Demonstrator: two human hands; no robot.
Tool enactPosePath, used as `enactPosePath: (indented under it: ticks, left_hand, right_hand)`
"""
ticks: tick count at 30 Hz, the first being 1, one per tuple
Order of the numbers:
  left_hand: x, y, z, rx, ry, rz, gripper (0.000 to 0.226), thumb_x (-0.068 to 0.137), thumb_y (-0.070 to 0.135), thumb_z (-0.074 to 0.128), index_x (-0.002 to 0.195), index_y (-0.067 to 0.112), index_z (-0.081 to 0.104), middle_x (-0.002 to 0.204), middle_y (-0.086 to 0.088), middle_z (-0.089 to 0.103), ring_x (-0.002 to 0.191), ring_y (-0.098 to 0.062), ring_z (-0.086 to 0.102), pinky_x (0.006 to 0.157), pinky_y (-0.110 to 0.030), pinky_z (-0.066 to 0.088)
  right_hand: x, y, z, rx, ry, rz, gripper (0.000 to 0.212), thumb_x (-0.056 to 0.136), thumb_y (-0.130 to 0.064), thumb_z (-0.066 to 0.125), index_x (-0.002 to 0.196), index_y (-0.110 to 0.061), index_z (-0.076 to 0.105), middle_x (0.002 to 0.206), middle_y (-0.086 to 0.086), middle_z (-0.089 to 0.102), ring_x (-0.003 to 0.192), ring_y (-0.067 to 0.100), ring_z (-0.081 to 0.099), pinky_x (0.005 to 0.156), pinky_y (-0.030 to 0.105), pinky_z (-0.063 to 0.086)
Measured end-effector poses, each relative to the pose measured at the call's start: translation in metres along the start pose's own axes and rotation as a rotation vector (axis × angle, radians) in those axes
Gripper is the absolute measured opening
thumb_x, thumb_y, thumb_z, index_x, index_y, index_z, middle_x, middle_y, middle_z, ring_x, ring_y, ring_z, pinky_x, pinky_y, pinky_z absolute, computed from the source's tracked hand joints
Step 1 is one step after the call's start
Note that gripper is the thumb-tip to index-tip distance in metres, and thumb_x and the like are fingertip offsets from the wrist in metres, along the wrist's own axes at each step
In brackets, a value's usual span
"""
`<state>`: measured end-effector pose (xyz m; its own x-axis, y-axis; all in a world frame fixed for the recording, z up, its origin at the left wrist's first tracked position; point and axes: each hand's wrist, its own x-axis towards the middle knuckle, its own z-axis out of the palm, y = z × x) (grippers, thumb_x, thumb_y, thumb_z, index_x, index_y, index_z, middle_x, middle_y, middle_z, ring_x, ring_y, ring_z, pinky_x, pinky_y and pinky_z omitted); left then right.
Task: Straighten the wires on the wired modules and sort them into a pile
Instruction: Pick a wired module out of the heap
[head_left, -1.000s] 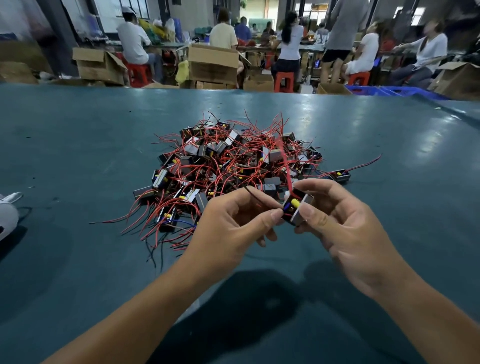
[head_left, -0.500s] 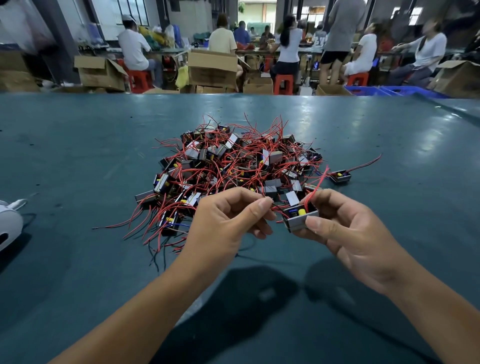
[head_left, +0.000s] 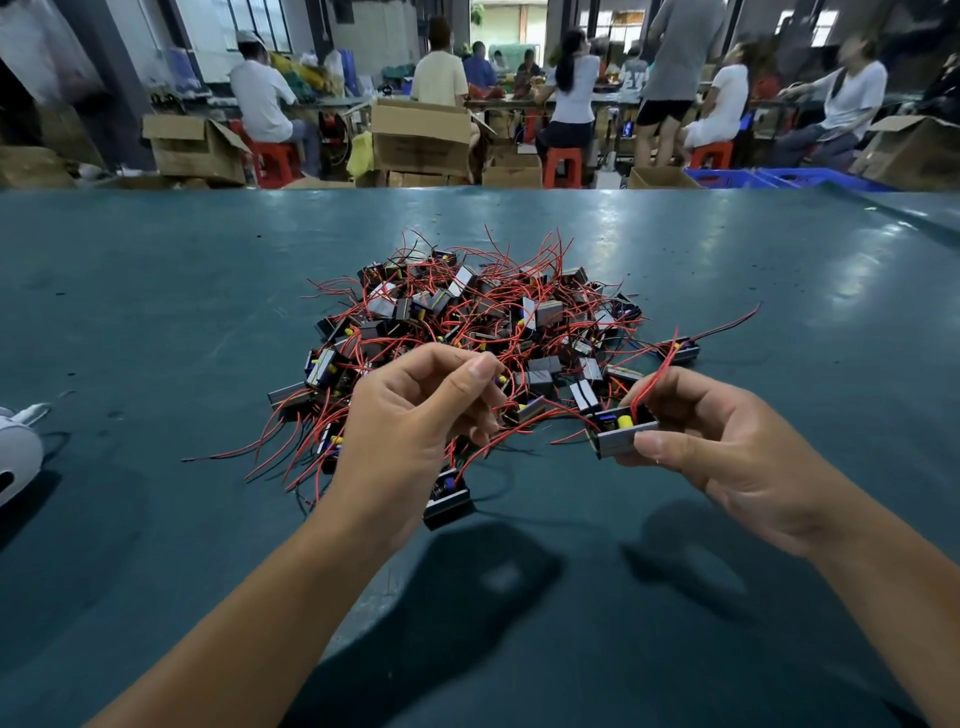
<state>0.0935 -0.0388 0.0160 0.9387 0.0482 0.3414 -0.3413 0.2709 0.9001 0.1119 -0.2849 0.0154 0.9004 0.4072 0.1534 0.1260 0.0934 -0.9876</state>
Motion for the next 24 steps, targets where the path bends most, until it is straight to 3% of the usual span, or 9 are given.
enactPosePath:
  ticks: [5,8,13,16,20,24]
  left_hand:
    - [0.000,0.003,-0.003,-0.043,-0.067,0.023,0.016,0.082,0.024,0.073,0.082,0.008,0.072,0.071,-0.008,0.066,0.056,-0.017,0.058,0.052,-0.023,0.048]
    - [-0.002,0.002,-0.003,-0.023,-0.169,0.043,0.010,0.088,0.020,0.074,0.083,0.012,0.073,0.073,-0.007,0.067,0.060,-0.017,0.060,0.055,-0.024,0.049]
    - [-0.007,0.004,-0.006,0.006,-0.414,0.071,0.020,0.083,0.037,0.079,0.085,0.017,0.075,0.074,-0.005,0.069,0.064,-0.020,0.060,0.062,-0.028,0.049]
    - [-0.011,0.003,-0.003,0.073,-0.527,0.045,0.025,0.081,0.032,0.082,0.100,0.017,0.073,0.084,-0.001,0.069,0.075,-0.016,0.061,0.069,-0.025,0.048]
    - [-0.014,-0.004,0.000,0.093,-0.516,-0.032,0.047,0.075,0.029,0.086,0.116,0.018,0.067,0.092,0.000,0.063,0.080,-0.015,0.057,0.072,-0.023,0.049]
    - [-0.015,-0.009,0.005,0.219,-0.510,0.002,0.022,0.083,0.015,0.078,0.104,0.016,0.072,0.088,0.006,0.064,0.080,-0.009,0.058,0.072,-0.019,0.048]
  right_hand:
    - [-0.001,-0.002,-0.005,-0.149,0.027,-0.120,0.037,0.069,-0.016,0.084,0.101,-0.021,0.068,0.102,0.004,0.071,0.096,0.016,0.067,0.081,0.022,0.054]
    - [-0.001,-0.001,-0.007,-0.150,0.035,-0.168,0.035,0.072,-0.004,0.077,0.103,-0.015,0.066,0.101,0.003,0.069,0.099,0.015,0.066,0.083,0.022,0.054]
    - [-0.001,-0.001,-0.007,-0.147,0.017,-0.185,0.034,0.072,-0.008,0.080,0.102,-0.019,0.067,0.104,0.006,0.069,0.103,0.019,0.066,0.087,0.025,0.054]
    - [-0.002,0.000,-0.006,-0.153,0.019,-0.171,0.038,0.070,-0.020,0.082,0.104,-0.016,0.067,0.103,0.008,0.069,0.102,0.019,0.067,0.086,0.024,0.053]
    - [-0.002,0.001,-0.006,-0.145,-0.008,-0.165,0.042,0.070,-0.020,0.081,0.107,-0.011,0.065,0.106,0.017,0.069,0.101,0.021,0.067,0.085,0.025,0.053]
    - [-0.004,0.001,-0.006,-0.127,-0.042,-0.152,0.041,0.073,-0.012,0.080,0.110,-0.007,0.063,0.108,0.017,0.070,0.102,0.022,0.068,0.086,0.024,0.053]
